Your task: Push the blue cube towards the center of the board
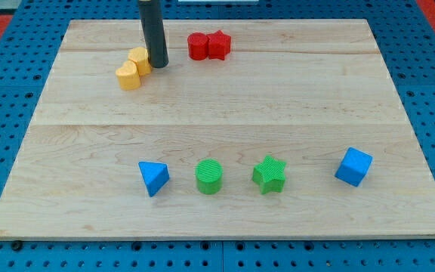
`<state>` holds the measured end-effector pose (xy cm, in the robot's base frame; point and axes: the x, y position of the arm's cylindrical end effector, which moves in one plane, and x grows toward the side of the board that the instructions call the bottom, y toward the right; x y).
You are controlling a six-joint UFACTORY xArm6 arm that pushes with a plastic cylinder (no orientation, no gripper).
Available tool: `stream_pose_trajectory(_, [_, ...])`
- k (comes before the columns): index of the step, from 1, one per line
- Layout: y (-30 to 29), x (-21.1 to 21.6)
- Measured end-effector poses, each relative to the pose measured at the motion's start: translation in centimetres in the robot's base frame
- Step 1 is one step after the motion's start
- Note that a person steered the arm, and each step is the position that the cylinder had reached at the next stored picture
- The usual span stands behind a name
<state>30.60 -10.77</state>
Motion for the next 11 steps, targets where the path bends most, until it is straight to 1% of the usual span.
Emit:
stream_pose_trajectory(1, [-1.9, -0.2])
stream_pose_trajectory(2, [1.7, 0.5])
stream_pose_trajectory(3, [10.6, 6.4])
stream_pose_trajectory(4, [21.5, 13.5])
stream_pose_trajectory(5, [32.7, 14.8])
stream_pose_trajectory(6, [34.9, 19.5])
stream_pose_trajectory(7, [36.2, 24.1])
stream_pose_trajectory(8, [30.4, 24.1])
stream_pose_trajectory(10, [23.2, 17.0])
stream_pose_trajectory(11, [19.4, 14.2])
